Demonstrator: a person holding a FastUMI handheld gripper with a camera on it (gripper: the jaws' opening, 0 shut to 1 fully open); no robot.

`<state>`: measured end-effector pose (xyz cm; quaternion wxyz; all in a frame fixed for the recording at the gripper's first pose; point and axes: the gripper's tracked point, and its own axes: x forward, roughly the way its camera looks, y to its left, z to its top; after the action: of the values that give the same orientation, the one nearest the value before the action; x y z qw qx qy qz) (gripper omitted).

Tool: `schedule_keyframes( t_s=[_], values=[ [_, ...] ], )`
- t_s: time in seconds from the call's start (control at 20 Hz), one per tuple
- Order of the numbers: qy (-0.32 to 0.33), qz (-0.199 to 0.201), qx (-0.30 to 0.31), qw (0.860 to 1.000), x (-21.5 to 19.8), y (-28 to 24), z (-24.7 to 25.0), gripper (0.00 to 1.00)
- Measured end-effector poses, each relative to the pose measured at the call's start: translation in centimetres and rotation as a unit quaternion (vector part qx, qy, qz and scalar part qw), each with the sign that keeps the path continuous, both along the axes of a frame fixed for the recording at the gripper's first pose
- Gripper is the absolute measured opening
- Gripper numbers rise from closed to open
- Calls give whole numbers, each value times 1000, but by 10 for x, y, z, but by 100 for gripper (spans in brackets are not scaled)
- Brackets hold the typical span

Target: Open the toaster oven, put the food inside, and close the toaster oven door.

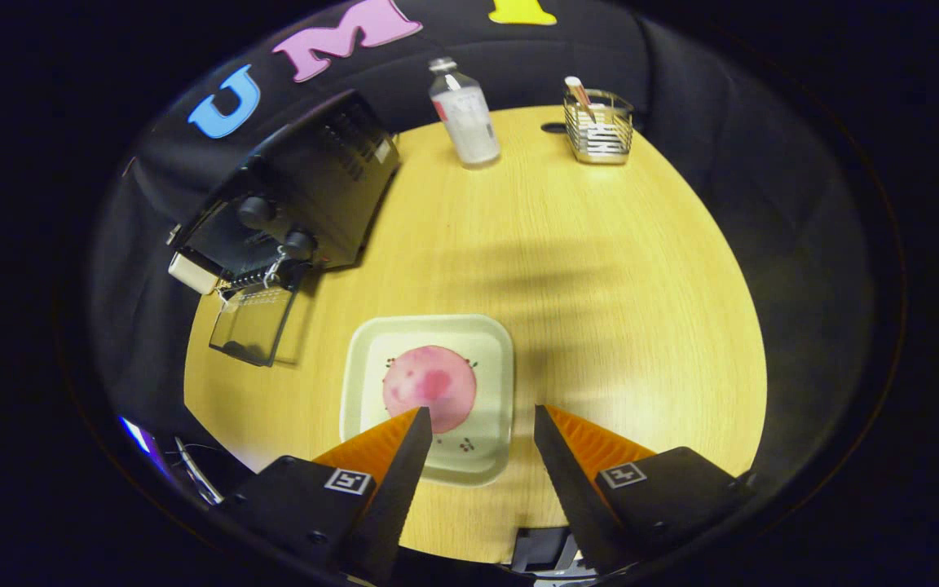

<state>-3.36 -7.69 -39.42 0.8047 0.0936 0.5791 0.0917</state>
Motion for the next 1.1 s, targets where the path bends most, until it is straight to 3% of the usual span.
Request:
schedule_keyframes(
  t_s=[0.05,0.1,0.25,0.3,0.5,0.8,1.1],
  values=[
    [18,2,0,1000,1,-2,-10,82],
    [33,7,-1,999,1,-3,-19,70],
    [54,26,-8,998,7,1,-29,68],
    [53,28,-15,998,10,-1,-29,50],
    [72,51,-19,996,10,-6,-35,18],
    [88,15,50,995,8,-7,-30,6],
    [80,-28,116,990,9,3,-27,6]
  ],
)
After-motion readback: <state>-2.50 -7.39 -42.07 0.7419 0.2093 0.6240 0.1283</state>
